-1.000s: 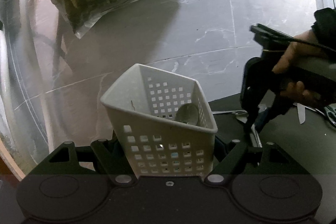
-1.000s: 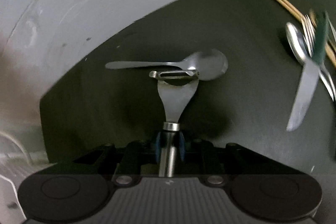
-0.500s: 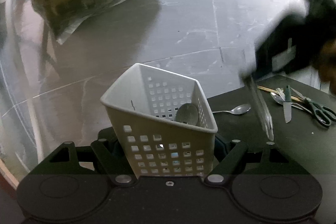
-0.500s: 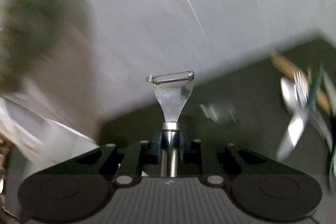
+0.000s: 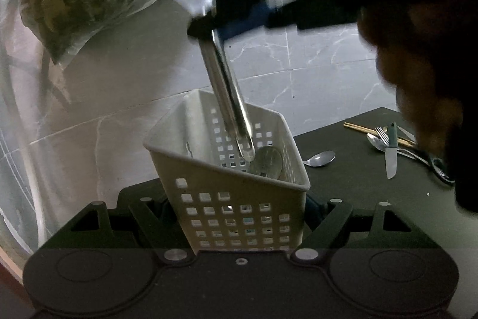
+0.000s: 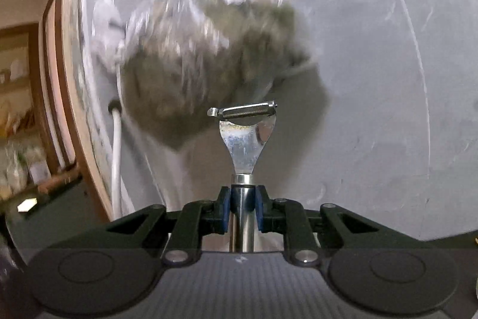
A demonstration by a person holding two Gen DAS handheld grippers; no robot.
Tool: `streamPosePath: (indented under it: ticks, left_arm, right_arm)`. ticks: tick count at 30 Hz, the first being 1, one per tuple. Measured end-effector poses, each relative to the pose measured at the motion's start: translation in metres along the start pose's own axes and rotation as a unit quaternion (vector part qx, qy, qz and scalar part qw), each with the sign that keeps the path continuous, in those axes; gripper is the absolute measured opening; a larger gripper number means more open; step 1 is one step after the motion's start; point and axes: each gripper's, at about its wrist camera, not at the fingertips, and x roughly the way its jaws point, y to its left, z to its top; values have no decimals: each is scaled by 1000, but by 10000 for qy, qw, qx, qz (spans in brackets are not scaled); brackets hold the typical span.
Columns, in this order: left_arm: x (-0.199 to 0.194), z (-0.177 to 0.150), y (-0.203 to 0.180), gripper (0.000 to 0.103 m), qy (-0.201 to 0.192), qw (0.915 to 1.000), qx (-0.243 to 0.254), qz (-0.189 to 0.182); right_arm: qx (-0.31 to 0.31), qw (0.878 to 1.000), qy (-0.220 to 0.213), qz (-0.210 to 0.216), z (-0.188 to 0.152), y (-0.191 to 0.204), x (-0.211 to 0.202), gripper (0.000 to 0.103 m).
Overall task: Organize utensils
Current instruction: 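Lower the peeler into the caddy and open the right tool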
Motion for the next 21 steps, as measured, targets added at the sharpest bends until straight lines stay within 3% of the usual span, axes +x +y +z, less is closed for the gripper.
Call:
streamPosePath:
  ticks: [6,11,13,15,19,21]
  left_arm:
    - [-1,1,-1,80,18,10000,7,22]
    - [1,3,-1,80,40,10000,28,13]
    - [1,3,-2,80,45,10000,33,22]
    - [1,4,-3,80,49,10000,38,35]
    - [2,4,-4,80,58,10000,32,46]
    - [2,4,-3,80,66,10000,23,46]
  right_arm:
    - [-142,9986,498,-48,-22,-4,5,20]
    - [-263,9974,667,34,-33,-7,1,22]
    - [-300,9974,656,86,-34,-9,-3,36]
    - [-338,9978,559,131,-29,-11,-12,64]
    - [-178,9991,372,-49,-17,-30,-32,77]
    - [160,9985,251,-465,-16,-53,-39,98]
